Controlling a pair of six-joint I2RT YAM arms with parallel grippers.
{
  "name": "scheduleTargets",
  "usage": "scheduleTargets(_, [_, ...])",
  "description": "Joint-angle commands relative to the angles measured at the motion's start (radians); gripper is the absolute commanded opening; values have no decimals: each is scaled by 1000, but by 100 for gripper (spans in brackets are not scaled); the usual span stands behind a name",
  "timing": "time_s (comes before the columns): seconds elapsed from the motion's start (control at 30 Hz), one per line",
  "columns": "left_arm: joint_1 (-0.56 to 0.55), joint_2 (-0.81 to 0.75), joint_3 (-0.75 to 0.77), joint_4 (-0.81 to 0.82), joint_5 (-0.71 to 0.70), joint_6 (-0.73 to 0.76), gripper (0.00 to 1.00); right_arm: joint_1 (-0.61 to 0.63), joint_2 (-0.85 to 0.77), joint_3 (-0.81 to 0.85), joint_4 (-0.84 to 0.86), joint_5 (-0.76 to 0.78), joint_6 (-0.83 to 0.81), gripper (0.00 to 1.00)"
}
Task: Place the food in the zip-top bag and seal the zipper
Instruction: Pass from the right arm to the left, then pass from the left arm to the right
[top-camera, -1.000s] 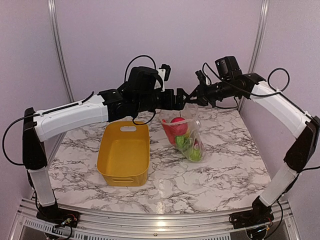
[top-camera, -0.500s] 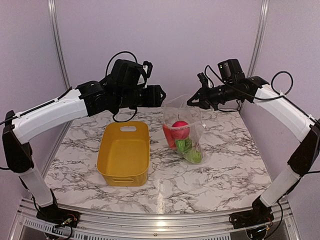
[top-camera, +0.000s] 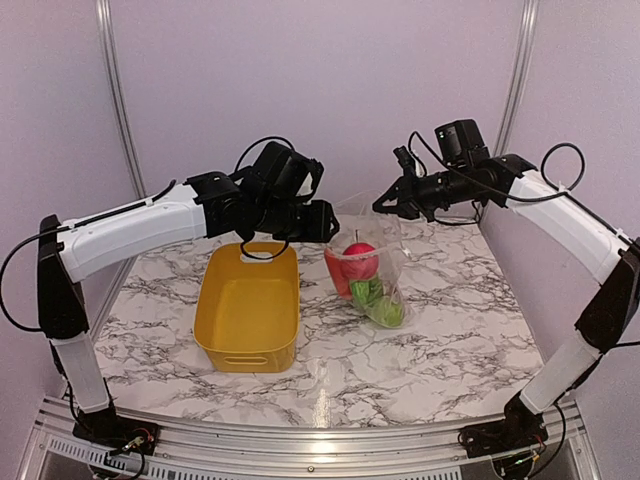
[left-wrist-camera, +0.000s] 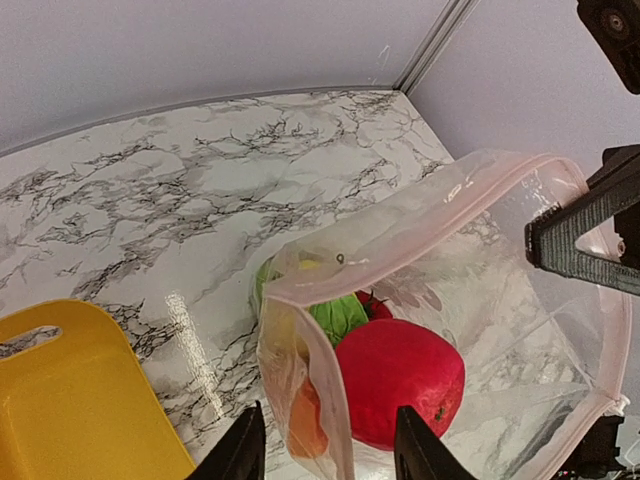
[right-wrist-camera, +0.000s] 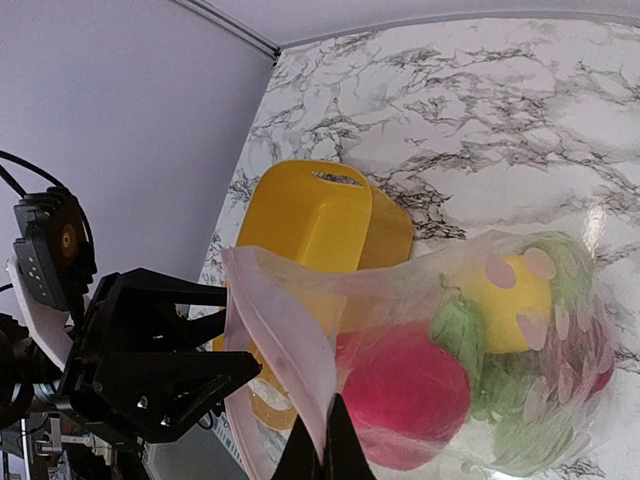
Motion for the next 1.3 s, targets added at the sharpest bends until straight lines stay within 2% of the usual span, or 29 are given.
scheduleTargets(0.0, [14, 80, 111, -138, 16, -24, 37, 10, -41, -3, 37, -6, 10, 0])
scheduleTargets(0.07, [25, 117, 153, -162, 56, -37, 23, 10, -41, -4, 37, -9, 11, 0])
scheduleTargets(0.13, [32, 149, 202, -160, 111, -50, 2, 10, -36, 2, 32, -19, 11, 0])
scheduleTargets(0.17, [33, 160, 254, -160, 133, -64, 0, 10, -28, 14, 23, -23, 7, 0])
scheduleTargets(0.23, [30, 153, 332, -124, 185, -117, 0, 10, -17, 59, -12, -12, -15, 0])
scheduleTargets(0.27, [22, 124, 327, -57, 184, -134, 0, 10, -13, 85, -39, 3, -29, 0])
scheduleTargets(0.33, [-3, 34, 217, 93, 97, -183, 0, 9, -10, 126, -80, 45, -59, 0])
scheduleTargets(0.4, [-1, -23, 94, 168, 17, -271, 0, 5, -10, 134, -96, 73, -77, 0])
scheduleTargets(0.5, [6, -19, 13, 153, -33, -333, 0, -4, -4, 126, -96, 70, -84, 0])
scheduleTargets(0.57, [23, -1, -21, 165, 12, -389, 0, -5, -3, 124, -95, 72, -86, 0])
scheduleTargets(0.7, [43, 26, -9, 171, 47, -406, 0, -6, 13, 121, -97, 62, -102, 0])
scheduleTargets(0.77, [51, 29, -5, 175, 45, -414, 0, -9, 18, 125, -102, 55, -106, 5])
scheduleTargets(0.9, [65, 43, 8, 184, 62, -446, 0, -27, 2, 126, -109, 49, -115, 23])
scheduleTargets(1.0, [71, 56, 18, 181, 77, -460, 0, -64, -35, 118, -124, 51, -133, 31])
scheduleTargets(1.13, [79, 61, 19, 180, 90, -480, 0, -110, -123, 42, -119, 47, -166, 36])
scheduleTargets(1.27, [87, 63, 20, 186, 101, -505, 0, -111, -275, -157, -32, 17, -207, 36])
